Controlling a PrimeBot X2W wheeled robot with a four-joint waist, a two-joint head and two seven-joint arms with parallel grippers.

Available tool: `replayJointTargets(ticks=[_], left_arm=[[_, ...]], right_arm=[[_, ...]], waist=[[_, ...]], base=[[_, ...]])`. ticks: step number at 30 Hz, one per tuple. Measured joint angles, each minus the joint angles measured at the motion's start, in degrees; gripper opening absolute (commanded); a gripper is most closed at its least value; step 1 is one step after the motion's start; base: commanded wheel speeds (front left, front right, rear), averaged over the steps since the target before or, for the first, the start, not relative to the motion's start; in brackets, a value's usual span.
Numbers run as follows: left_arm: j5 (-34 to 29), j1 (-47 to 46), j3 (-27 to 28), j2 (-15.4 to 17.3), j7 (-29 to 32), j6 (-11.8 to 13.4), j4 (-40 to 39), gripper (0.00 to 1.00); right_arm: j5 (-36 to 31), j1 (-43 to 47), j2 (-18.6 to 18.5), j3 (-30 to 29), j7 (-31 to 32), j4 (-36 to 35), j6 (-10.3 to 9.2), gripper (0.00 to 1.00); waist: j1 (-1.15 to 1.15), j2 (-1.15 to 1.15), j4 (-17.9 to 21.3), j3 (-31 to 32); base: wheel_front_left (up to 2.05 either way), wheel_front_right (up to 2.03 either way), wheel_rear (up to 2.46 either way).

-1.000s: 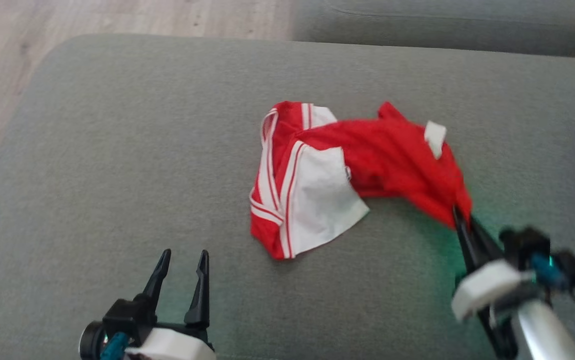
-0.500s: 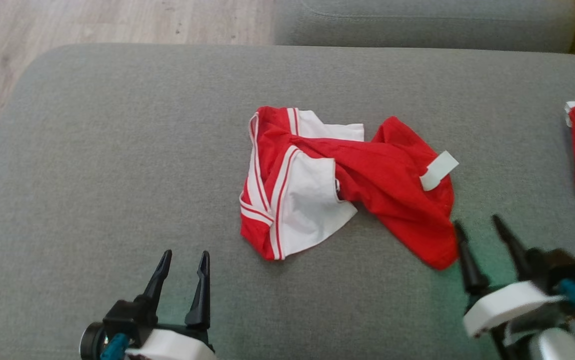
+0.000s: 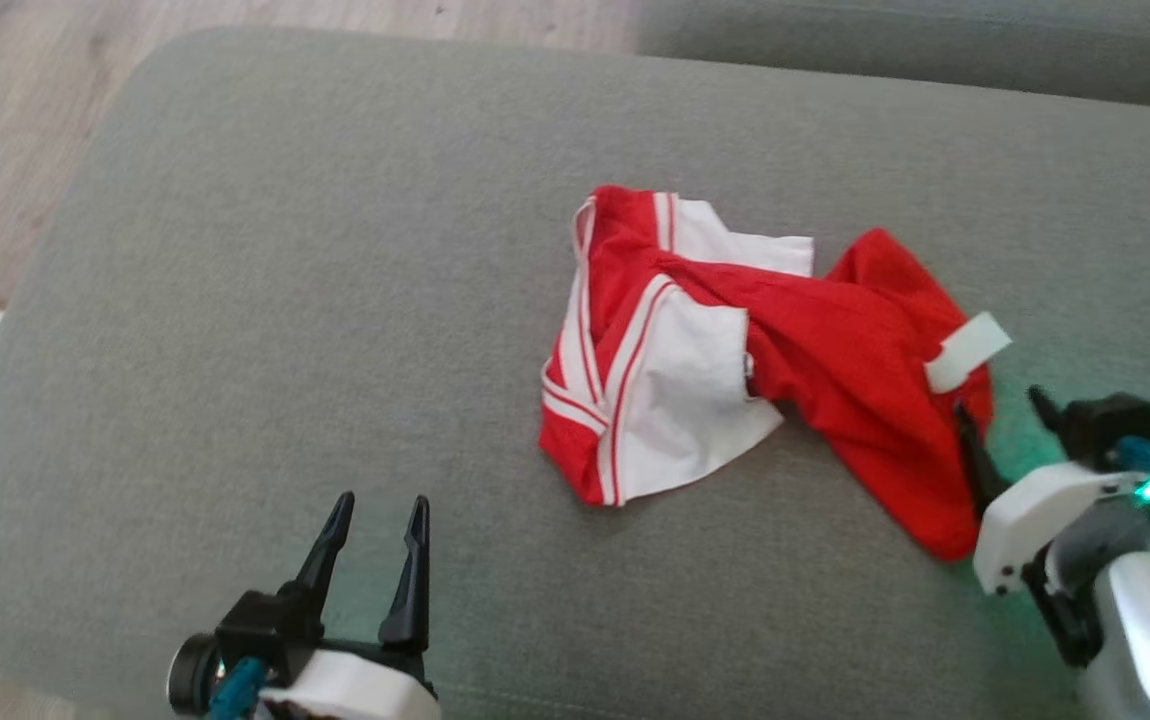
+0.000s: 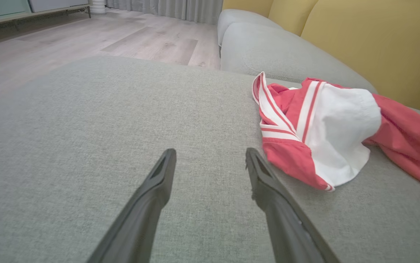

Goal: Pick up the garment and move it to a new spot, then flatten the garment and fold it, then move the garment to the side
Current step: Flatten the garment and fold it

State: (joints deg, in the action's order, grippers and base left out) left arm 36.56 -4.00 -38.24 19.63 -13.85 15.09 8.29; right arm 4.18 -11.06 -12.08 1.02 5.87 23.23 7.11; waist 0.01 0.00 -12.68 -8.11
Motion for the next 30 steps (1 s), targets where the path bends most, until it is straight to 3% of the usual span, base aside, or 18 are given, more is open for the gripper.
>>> replayJointTargets(ticks=[6, 16, 17, 19, 21, 24, 25, 30], left_arm=[[0.0, -0.7, -0.1, -0.1, 0.0, 0.0, 0.2, 1.0], [-0.3, -1.1, -0.2, -0.2, 0.0, 0.0, 0.2, 1.0], [-0.3, -1.1, -0.2, -0.2, 0.0, 0.0, 0.3, 1.0], [-0.3, -1.3, -0.2, -0.2, 0.0, 0.0, 0.4, 1.0], [-0.3, -1.6, -0.1, -0.3, -0.1, 0.0, 0.4, 1.0], [-0.3, -1.6, -0.1, -0.3, -0.1, 0.0, 0.5, 1.0], [-0.3, -1.6, -0.1, -0.3, -0.1, 0.0, 0.5, 1.0], [-0.3, -1.6, -0.1, -0.3, -0.1, 0.0, 0.6, 1.0]], right_arm=[[0.3, -4.7, -1.2, 3.0, -2.0, 9.7, 0.0, 1.0], [0.8, -12.2, -1.7, 8.4, -6.3, 15.9, 0.0, 1.0], [0.9, -12.5, -1.8, 9.0, -6.6, 16.2, 0.0, 0.89], [1.1, -12.9, -2.3, 10.1, -6.9, 16.8, 0.0, 0.47], [1.4, -13.1, -2.7, 10.7, -7.2, 17.1, 0.0, 0.26], [1.4, -13.1, -2.8, 11.5, -8.3, 17.4, 0.0, 0.04], [1.4, -13.1, -2.8, 11.5, -8.3, 17.4, 0.0, 0.0], [1.8, -13.5, -2.7, 11.2, -10.2, 17.0, 0.0, 0.0]], waist=[[0.0, 0.0, -2.5, -1.8], [0.0, 0.0, -2.5, -2.9], [0.0, 0.0, -2.4, -2.9], [0.0, 0.0, -2.2, -3.0], [0.0, 0.0, -1.9, -3.1], [0.0, 0.0, -1.5, -3.1], [0.0, 0.0, -1.5, -3.1], [0.0, 0.0, -0.2, -2.6]], base=[[0.0, 0.0, 0.0], [0.0, 0.0, 0.0], [0.0, 0.0, 0.0], [0.0, 0.0, 0.0], [0.0, 0.0, 0.0], [0.0, 0.0, 0.0], [0.0, 0.0, 0.0], [0.0, 0.0, 0.0]])
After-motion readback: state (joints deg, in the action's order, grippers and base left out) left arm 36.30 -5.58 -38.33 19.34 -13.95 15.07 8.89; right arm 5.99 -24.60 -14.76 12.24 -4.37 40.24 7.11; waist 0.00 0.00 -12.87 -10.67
